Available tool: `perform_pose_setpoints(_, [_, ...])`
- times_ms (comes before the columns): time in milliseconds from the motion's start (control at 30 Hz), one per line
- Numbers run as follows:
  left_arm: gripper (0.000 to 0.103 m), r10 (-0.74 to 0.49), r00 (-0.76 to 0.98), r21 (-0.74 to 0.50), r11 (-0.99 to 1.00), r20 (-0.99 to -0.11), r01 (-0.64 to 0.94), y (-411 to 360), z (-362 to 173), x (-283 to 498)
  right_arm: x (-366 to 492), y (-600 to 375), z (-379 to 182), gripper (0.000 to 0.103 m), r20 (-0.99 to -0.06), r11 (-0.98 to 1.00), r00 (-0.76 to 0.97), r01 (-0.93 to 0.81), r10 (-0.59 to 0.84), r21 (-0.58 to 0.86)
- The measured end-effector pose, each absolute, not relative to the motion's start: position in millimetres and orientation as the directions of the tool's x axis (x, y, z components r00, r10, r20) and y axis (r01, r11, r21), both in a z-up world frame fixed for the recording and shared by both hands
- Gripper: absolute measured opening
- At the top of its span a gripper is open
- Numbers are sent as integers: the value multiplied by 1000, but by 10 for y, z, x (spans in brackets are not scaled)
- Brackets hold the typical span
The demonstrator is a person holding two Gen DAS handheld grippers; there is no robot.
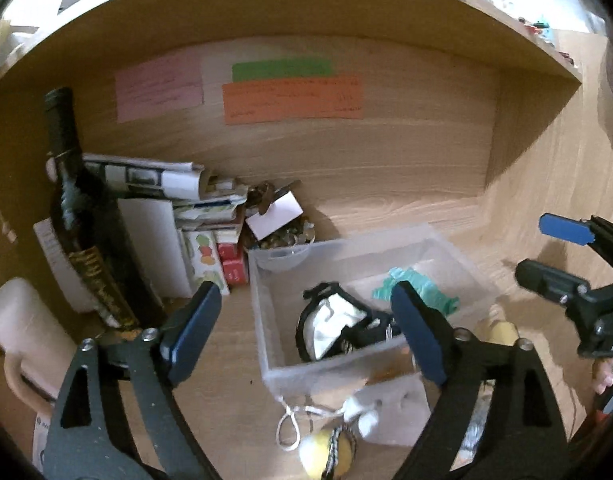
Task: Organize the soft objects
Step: 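Open the right gripper over the box while the left releases its item inside, then grasp the yellow-green sponge with the right gripper while the left grasps the beaded strap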
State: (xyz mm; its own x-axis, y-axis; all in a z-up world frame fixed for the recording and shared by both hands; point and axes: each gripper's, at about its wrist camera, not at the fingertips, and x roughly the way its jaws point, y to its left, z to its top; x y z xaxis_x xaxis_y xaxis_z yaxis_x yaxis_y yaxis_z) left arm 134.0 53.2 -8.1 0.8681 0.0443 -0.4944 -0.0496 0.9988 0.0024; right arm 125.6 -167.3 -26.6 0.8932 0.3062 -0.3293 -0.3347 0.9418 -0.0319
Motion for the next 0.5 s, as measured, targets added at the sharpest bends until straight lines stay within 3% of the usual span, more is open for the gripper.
perform_pose_setpoints(267, [93, 31, 829, 3, 999, -559, -35, 531, -432, 1039, 1136, -1860, -596, 85, -391, 952, 874, -304, 288, 21])
perform_pose_setpoints(500, [93, 6, 766, -16, 1000, -643, -21, 516, -817, 863, 1217, -1973, -962, 85, -499, 957, 822, -283, 274, 60])
